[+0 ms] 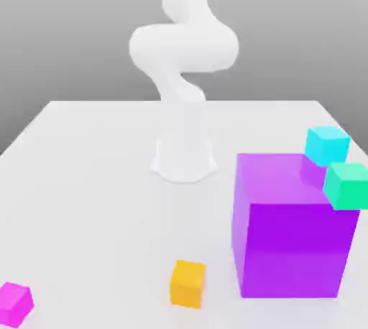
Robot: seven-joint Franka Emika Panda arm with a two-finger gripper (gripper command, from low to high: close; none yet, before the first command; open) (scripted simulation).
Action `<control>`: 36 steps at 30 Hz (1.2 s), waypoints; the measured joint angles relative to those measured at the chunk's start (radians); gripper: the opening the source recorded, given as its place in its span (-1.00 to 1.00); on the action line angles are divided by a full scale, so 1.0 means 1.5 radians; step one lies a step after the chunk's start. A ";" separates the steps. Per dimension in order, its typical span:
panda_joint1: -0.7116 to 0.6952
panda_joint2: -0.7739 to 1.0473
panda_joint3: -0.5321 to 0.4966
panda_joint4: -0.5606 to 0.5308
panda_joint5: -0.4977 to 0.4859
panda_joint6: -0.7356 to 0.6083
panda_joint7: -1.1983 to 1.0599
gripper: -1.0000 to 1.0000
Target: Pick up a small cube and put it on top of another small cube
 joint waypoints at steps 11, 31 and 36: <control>-0.040 0.268 -0.081 0.014 -0.008 0.075 -0.059 0.00; -0.203 0.759 -0.126 0.045 0.132 0.217 -0.268 0.00; -0.228 0.844 -0.098 0.064 0.160 0.278 -0.290 -1.00</control>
